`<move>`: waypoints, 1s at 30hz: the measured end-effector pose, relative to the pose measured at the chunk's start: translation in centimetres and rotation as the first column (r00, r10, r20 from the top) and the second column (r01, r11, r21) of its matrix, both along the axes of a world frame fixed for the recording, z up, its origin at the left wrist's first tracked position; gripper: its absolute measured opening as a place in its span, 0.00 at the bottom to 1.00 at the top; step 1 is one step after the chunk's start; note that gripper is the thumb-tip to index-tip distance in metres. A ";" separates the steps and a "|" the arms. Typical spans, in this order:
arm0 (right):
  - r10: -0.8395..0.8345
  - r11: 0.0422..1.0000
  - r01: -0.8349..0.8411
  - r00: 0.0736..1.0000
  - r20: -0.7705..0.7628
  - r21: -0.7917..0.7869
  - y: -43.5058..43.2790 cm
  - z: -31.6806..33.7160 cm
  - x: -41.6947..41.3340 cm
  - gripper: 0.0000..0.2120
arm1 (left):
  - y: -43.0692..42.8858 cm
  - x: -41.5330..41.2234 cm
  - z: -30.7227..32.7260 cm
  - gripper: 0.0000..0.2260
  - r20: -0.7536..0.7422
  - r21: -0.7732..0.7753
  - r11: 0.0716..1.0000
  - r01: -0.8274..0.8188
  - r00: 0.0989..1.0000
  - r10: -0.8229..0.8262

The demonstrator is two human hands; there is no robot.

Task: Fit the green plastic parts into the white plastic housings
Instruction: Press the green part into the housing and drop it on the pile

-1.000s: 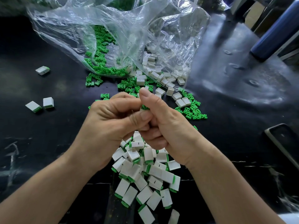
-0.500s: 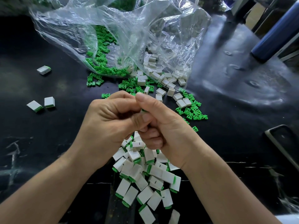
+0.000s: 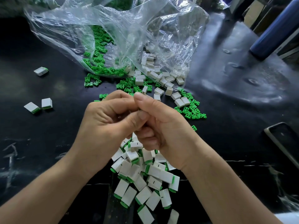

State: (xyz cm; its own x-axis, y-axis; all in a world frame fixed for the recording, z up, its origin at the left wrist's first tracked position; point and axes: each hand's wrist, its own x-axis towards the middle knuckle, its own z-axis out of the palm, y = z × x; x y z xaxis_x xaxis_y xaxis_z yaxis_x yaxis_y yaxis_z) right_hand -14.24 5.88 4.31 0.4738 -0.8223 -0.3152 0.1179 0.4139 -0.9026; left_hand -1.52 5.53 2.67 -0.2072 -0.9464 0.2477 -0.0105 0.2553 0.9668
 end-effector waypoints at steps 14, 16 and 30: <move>0.062 0.997 -0.060 0.997 0.036 -0.057 0.1 0.2 -0.1 0.19 | 0.0 0.4 -0.3 0.14 0.039 -0.027 0.999 -0.023 0.999 0.024; 0.029 0.998 -0.027 0.999 0.043 -0.055 0.2 0.1 0.1 0.18 | 0.1 0.3 -0.4 0.14 0.045 -0.026 0.999 -0.031 0.998 0.032; -0.025 0.999 0.026 0.999 0.039 -0.036 0.3 0.1 0.1 0.20 | -0.2 0.4 -0.5 0.16 0.033 0.018 1.000 -0.004 0.999 0.004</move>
